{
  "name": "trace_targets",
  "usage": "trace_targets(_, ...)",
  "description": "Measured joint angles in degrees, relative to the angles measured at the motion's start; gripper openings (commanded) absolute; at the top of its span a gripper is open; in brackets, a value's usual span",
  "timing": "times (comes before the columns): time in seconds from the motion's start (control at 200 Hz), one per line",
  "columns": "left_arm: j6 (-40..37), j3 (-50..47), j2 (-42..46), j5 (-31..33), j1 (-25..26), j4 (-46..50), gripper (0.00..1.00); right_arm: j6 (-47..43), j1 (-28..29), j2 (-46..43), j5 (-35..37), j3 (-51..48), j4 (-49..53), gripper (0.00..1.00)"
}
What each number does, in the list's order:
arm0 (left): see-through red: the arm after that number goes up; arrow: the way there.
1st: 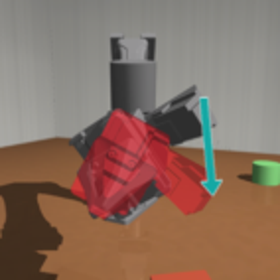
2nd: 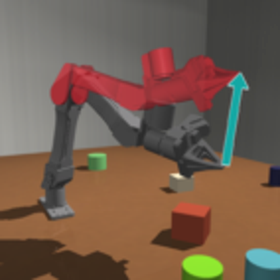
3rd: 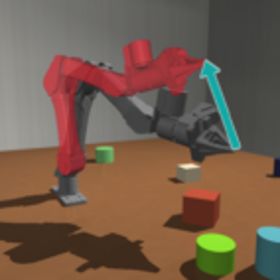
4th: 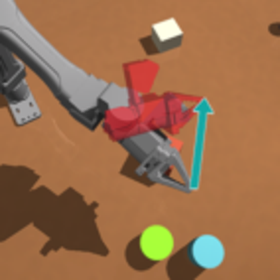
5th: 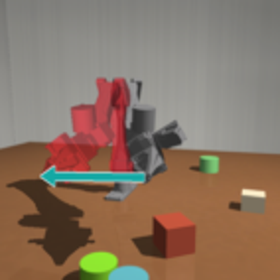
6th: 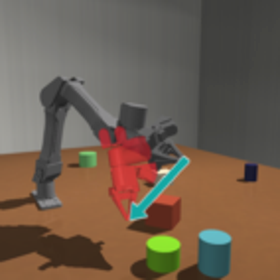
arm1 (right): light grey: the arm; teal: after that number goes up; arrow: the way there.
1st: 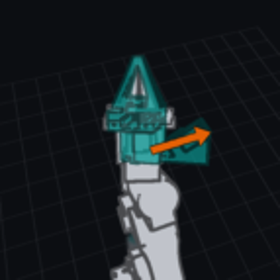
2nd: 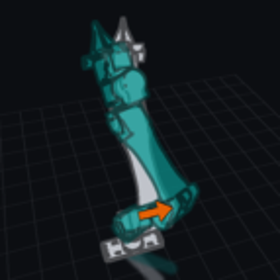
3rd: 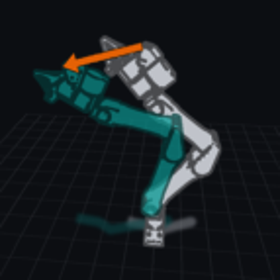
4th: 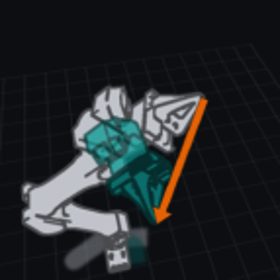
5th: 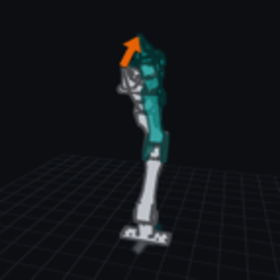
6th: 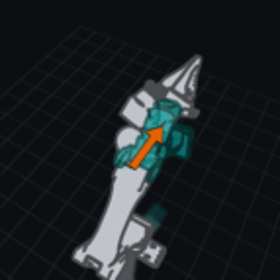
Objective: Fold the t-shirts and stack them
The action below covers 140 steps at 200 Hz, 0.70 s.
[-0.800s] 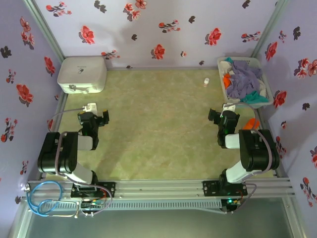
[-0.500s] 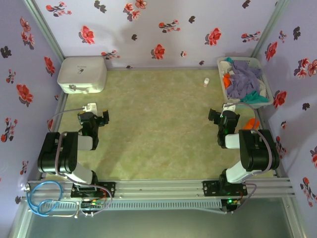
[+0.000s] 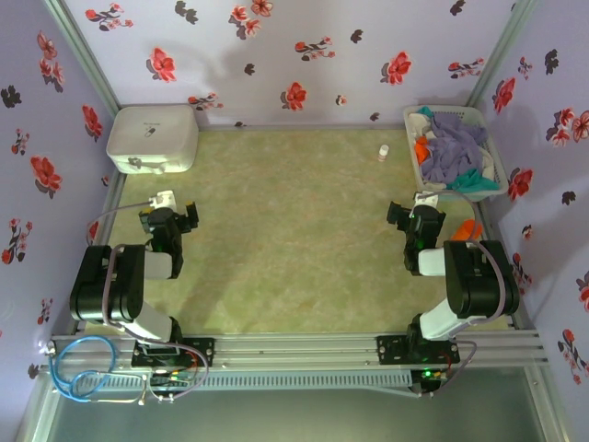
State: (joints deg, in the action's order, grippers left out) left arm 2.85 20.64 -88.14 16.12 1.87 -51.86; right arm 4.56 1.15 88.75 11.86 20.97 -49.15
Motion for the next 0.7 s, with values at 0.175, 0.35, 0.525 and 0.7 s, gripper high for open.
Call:
trace_targets(0.175, 0.0, 0.0, 0.0, 0.0, 0.0, -0.02, 1.0, 0.0, 0.0, 0.0, 0.0, 0.0, -0.04, 0.99)
trace_targets(0.35, -0.02, 0.0, 0.0, 0.02, 0.02, -0.02, 1.0, 0.0, 0.0, 0.0, 0.0, 0.0, -0.09, 0.99)
trace_targets(0.525, -0.09, 0.0, 0.0, 1.53, 0.79, -0.04, 1.0, -0.17, 0.44, -0.61, -0.13, 0.0, 0.22, 0.99)
trace_targets(0.7, -1.25, -0.81, 0.37, 3.15, 2.78, -1.99, 1.0, -1.64, 3.56, -8.87, -0.28, 2.84, 10.82, 0.99)
